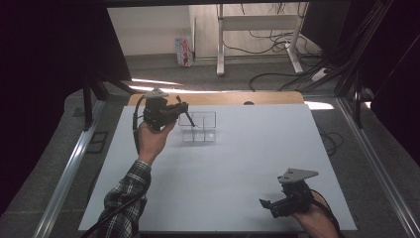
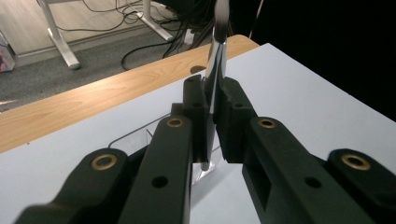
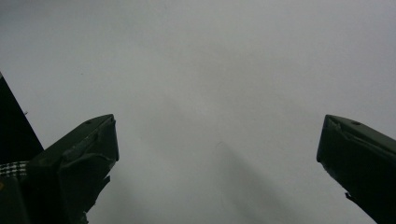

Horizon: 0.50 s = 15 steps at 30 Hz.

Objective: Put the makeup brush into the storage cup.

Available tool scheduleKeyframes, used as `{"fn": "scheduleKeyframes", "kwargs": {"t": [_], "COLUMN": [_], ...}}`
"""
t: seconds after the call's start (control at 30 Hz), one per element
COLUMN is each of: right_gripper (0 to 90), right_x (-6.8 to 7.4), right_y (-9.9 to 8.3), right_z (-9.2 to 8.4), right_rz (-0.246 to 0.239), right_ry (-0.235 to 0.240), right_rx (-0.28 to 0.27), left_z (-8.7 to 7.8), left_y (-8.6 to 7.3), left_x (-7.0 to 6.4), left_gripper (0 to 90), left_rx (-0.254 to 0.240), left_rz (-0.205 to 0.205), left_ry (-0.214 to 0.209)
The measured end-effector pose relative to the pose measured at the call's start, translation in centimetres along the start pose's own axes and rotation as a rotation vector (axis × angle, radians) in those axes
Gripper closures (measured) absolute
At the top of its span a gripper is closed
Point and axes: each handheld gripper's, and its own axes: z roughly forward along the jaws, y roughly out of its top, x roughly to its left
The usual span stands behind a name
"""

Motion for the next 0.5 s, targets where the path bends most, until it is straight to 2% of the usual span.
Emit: {"fn": "scheduleKeyframes", "kwargs": {"t": [0.5], "right_gripper": [0.0], "right_x": [-0.1], "right_y": [-0.5], "right_z": [-0.6], "right_rz": [0.011], "right_ry": [0.002], "right_rx": [-0.016], "left_z": [1.6], "left_y": [0.6], "left_x": [0.5], "left_gripper": [83.1], "left_rx": [-0.011], "left_rz": [0.001], "left_ry": [0.041]}}
